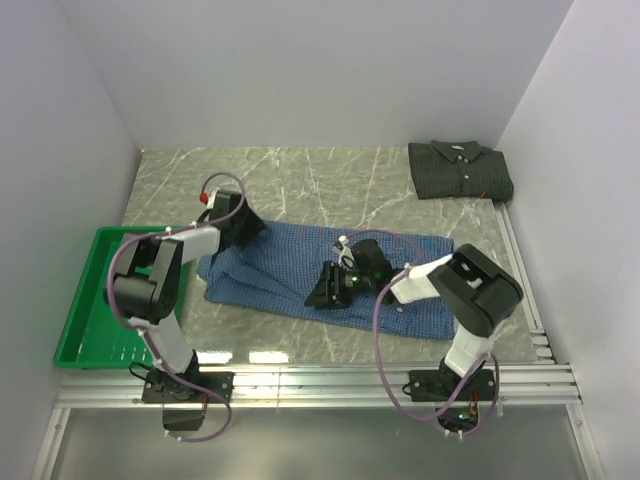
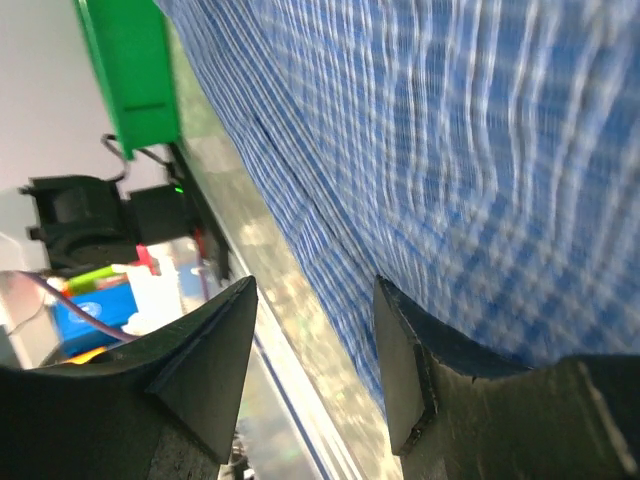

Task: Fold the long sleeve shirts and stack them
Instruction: Fold the shirt

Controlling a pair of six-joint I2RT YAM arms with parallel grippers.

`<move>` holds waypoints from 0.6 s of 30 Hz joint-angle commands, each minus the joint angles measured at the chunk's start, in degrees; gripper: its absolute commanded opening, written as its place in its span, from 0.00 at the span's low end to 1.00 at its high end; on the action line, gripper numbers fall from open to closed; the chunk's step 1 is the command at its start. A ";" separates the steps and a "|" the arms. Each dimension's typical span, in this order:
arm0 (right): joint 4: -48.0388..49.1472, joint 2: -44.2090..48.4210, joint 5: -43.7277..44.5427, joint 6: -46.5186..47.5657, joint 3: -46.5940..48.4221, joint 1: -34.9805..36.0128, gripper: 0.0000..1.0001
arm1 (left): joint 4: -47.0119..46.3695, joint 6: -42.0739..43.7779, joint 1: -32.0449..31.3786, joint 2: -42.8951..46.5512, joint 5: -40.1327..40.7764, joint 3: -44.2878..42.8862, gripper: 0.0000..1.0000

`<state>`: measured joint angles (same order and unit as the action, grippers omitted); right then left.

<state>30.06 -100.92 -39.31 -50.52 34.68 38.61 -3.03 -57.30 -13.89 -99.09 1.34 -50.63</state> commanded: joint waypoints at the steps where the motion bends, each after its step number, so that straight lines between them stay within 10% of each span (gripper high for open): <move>1: -13.13 6.43 5.36 7.35 -0.93 -1.08 0.58 | 4.50 4.73 0.62 -5.14 2.00 -7.00 0.61; 10: -49.91 26.12 32.35 26.35 10.06 -1.87 0.58 | 18.92 5.63 -4.73 1.77 11.20 -19.69 0.92; 18: -60.29 29.99 39.22 24.95 10.50 -3.19 0.57 | 31.50 -3.60 -18.69 16.21 20.19 -9.41 0.91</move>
<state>-22.06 -72.01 -5.28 -26.65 45.01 36.07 21.04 -56.82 -29.10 -84.12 17.26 -64.25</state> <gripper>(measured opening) 0.578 0.920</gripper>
